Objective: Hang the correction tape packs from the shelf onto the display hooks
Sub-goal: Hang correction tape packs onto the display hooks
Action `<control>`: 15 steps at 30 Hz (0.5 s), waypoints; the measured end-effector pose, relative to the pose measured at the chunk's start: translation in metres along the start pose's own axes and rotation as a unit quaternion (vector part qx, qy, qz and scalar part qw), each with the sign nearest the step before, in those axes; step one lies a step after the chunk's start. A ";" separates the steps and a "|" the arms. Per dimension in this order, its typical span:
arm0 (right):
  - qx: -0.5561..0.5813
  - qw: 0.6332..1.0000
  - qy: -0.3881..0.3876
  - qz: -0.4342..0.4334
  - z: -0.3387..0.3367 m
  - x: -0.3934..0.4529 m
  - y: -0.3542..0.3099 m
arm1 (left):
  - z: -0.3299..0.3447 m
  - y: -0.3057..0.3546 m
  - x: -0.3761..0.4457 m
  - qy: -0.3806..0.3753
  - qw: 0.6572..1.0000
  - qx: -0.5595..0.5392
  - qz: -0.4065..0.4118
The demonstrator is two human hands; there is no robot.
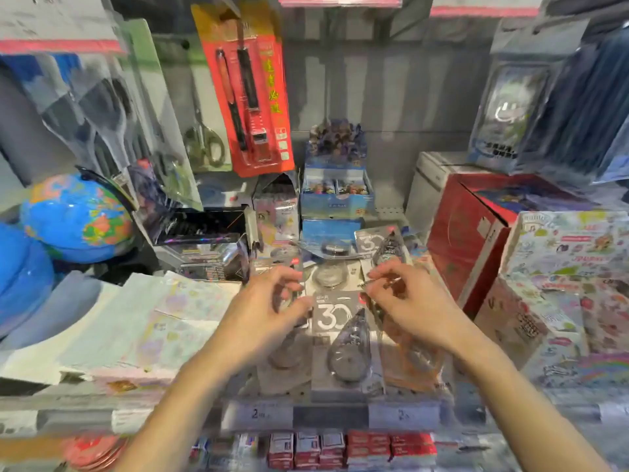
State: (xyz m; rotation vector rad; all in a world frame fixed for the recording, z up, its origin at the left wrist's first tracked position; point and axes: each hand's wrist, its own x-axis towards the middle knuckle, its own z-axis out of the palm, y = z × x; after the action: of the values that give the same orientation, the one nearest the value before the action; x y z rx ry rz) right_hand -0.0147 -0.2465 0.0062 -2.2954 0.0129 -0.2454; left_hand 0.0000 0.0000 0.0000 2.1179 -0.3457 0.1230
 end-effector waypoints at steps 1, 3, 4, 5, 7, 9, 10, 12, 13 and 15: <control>-0.042 0.998 -0.039 0.003 0.000 0.004 0.001 | 0.003 0.001 0.003 -0.009 0.997 0.068 0.018; -0.121 0.988 -0.091 -0.012 0.002 0.011 0.002 | 0.010 0.002 0.010 -0.020 0.980 0.190 0.052; -0.124 0.986 -0.107 -0.003 0.003 0.012 0.002 | 0.013 0.006 0.012 -0.033 0.971 0.228 0.059; -0.109 0.988 -0.112 -0.003 0.005 0.014 0.005 | 0.015 0.007 0.014 -0.039 0.964 0.253 0.065; -0.066 0.991 -0.118 0.003 0.007 0.016 0.011 | 0.018 0.005 0.018 -0.050 0.957 0.275 0.073; -0.008 0.992 -0.126 0.016 0.008 0.020 0.015 | 0.019 0.004 0.021 -0.061 0.954 0.284 0.077; 0.024 0.991 -0.126 0.024 0.008 0.021 0.016 | 0.019 0.004 0.021 -0.062 0.955 0.282 0.076; 0.084 0.989 -0.117 0.038 0.009 0.023 0.017 | 0.020 0.003 0.022 -0.064 0.960 0.264 0.074; 0.117 0.986 -0.112 0.050 0.008 0.023 0.018 | 0.020 0.003 0.022 -0.064 0.964 0.248 0.072; 0.194 0.972 -0.111 0.074 0.006 0.022 0.016 | 0.020 0.003 0.022 -0.046 0.979 0.186 0.065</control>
State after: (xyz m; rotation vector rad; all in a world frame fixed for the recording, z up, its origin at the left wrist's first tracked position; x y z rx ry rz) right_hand 0.0095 -0.2553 -0.0057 -1.9094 0.0197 0.0827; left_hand 0.0194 -0.0224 -0.0035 2.4759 -0.5524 0.1772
